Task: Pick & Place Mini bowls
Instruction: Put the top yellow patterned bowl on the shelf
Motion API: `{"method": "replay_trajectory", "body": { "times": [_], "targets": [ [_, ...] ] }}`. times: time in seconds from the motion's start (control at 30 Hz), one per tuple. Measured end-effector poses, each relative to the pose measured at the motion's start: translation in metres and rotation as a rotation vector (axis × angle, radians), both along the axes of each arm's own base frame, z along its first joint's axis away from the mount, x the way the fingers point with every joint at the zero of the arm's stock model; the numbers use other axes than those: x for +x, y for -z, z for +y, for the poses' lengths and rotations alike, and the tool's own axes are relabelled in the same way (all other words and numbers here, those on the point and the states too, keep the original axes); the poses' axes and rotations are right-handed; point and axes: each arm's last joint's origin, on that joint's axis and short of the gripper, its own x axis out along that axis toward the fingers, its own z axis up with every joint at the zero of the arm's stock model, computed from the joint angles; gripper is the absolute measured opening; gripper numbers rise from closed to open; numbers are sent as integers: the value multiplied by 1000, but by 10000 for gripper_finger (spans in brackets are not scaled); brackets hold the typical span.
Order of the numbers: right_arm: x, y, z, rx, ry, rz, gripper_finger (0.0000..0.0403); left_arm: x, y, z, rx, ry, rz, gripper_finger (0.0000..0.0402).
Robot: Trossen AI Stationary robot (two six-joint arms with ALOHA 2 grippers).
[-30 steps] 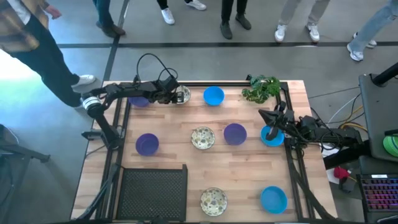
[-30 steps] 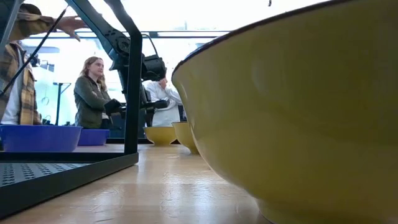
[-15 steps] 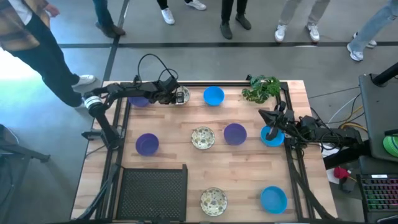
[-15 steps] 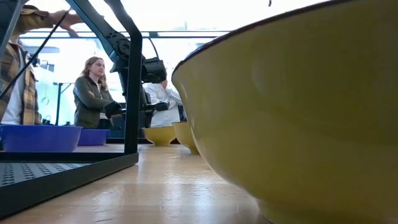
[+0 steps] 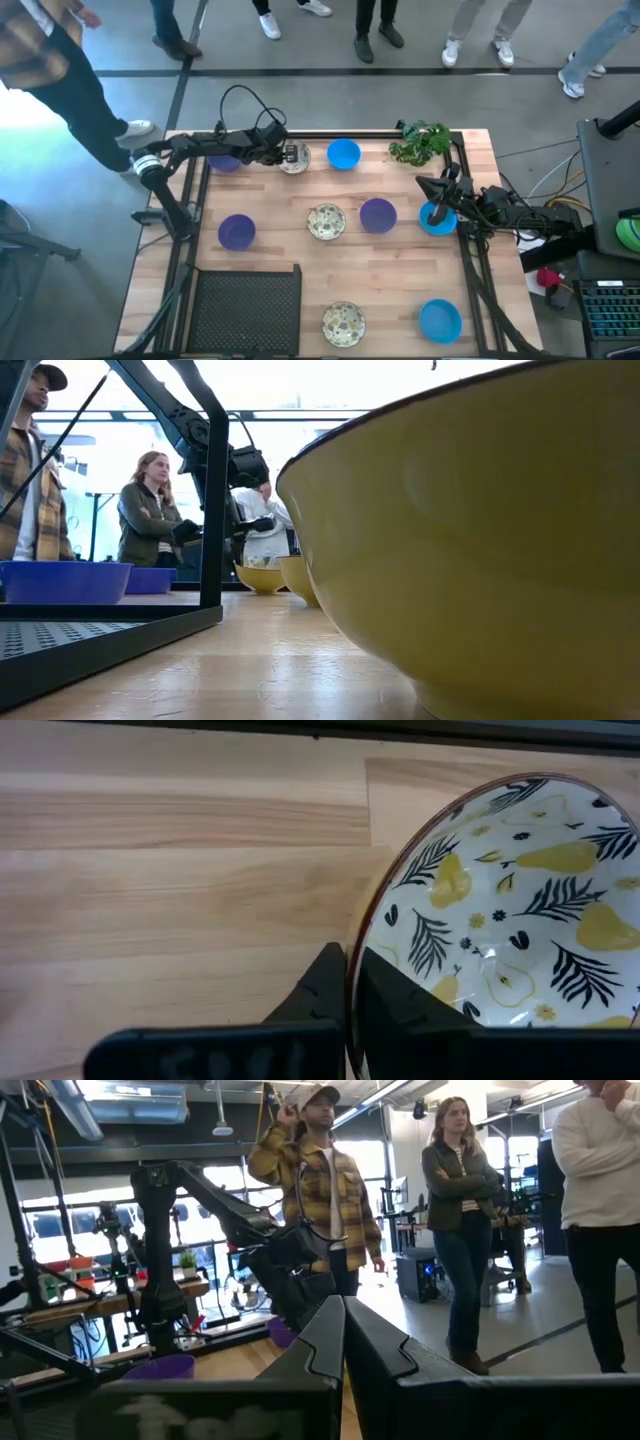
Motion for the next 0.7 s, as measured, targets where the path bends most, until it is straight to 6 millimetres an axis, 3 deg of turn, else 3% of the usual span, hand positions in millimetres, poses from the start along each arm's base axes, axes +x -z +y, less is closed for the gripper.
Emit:
{"method": "replay_trajectory", "body": {
  "times": [0.4,0.7],
  "targets": [
    [0,0,0,0,0,0,8,-1,-3,1,3,22,9,3],
    [0,0,0,-1,0,1,8,-6,-23,3,19,52,33,1]
  ]
}}
